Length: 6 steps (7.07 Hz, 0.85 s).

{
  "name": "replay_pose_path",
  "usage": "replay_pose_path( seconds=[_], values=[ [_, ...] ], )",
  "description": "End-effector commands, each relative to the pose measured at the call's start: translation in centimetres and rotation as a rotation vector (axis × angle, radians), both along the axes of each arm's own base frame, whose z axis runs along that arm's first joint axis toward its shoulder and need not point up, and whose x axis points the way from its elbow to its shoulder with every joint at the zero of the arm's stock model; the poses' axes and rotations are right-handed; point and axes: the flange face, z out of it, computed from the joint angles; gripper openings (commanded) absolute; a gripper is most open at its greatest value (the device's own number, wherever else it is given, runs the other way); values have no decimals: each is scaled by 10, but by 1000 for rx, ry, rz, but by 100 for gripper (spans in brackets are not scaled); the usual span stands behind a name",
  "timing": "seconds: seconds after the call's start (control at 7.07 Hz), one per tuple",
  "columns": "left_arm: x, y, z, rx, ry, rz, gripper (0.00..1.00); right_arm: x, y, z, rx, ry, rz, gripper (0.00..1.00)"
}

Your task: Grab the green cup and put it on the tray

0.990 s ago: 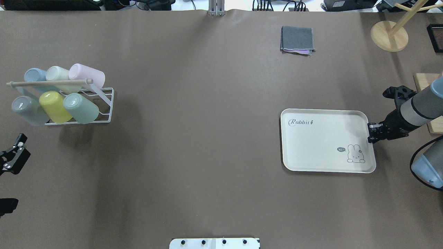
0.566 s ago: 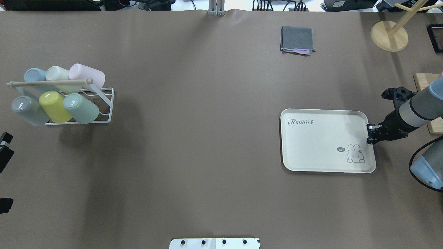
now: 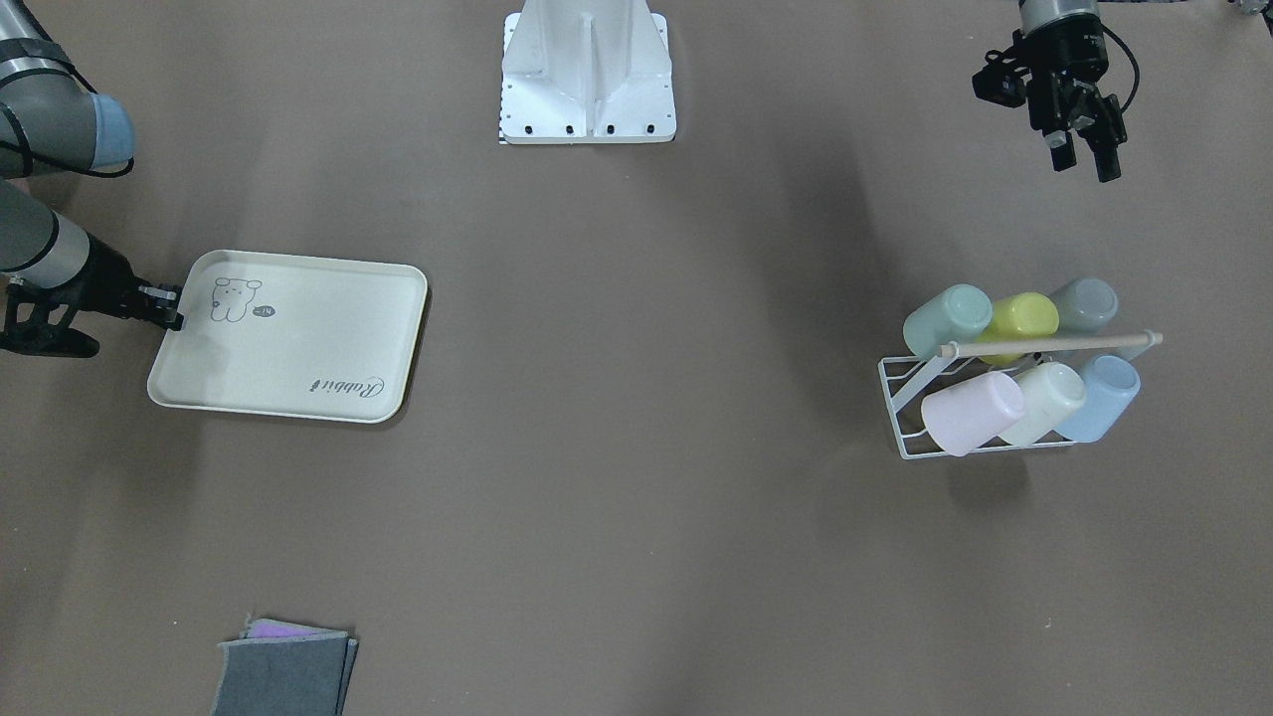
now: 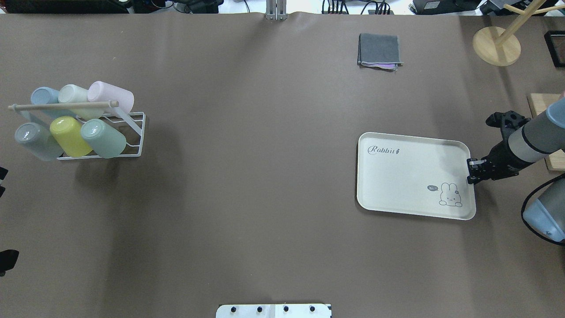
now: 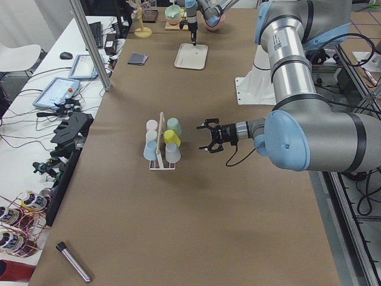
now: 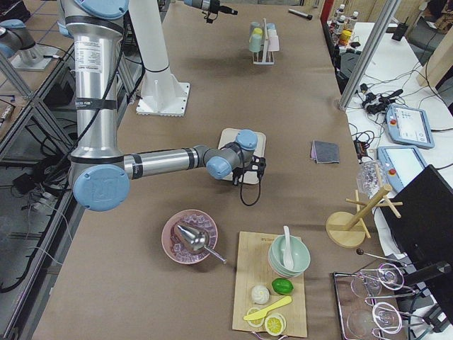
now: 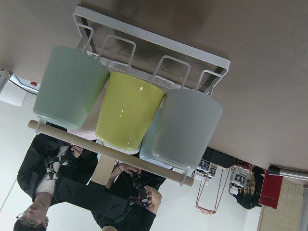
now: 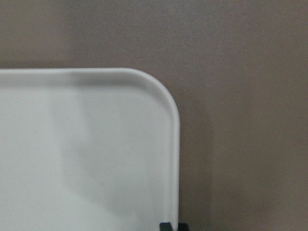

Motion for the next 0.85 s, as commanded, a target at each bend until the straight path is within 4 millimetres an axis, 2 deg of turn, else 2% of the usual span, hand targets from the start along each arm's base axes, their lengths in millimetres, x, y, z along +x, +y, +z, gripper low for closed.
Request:
replay_pose_path(
  seconds=[0.0,0.14,0.42,0.57,0.71],
  values=[
    [9,4,17,38,-255,38,98,1,0,-5,8,-6,1,0],
    [13,9,15,74,-327,64,98,3,1,-17,23,-22,1,0],
    [29,12,2,99,-365,83,98,4,5,-43,33,-80,-20,0],
    [39,16,-7,128,-498,126,98,5,4,-58,50,-103,-19,0],
    [51,20,-9,138,-530,144,98,7,5,-83,52,-131,6,0]
  ],
)
